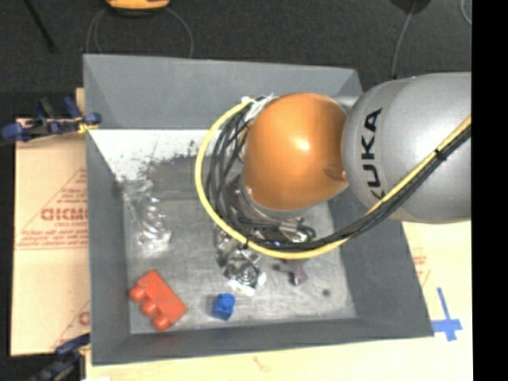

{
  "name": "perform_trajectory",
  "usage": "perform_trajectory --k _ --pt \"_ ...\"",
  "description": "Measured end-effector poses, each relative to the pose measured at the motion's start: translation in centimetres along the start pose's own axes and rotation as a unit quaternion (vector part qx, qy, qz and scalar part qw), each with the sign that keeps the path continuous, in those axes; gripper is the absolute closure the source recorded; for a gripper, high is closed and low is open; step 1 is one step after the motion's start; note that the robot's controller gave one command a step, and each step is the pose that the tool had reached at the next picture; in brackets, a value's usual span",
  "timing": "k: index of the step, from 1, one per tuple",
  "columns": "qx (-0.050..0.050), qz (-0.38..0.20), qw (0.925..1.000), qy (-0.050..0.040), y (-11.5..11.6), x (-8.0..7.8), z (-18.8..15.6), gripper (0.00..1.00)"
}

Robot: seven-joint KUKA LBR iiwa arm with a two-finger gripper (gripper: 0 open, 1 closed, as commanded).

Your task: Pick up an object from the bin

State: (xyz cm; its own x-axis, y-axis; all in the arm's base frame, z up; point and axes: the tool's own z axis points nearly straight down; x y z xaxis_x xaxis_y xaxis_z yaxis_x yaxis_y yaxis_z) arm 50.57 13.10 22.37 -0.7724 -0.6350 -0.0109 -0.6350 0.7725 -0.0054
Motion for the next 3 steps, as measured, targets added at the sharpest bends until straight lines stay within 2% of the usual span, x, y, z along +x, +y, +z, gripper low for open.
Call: perform_trajectory --k 1,2,3 --pt "-0.003 0.087 0.9962 0.0073 -0.1 1.2 9.5 1.00" --pt "-0.002 0.086 0.9963 0.0050 -0.1 1.1 9.2 0.00" --pt "-0.002 0.032 0.9995 0.0056 -5.3 7.0 13.6 0.00"
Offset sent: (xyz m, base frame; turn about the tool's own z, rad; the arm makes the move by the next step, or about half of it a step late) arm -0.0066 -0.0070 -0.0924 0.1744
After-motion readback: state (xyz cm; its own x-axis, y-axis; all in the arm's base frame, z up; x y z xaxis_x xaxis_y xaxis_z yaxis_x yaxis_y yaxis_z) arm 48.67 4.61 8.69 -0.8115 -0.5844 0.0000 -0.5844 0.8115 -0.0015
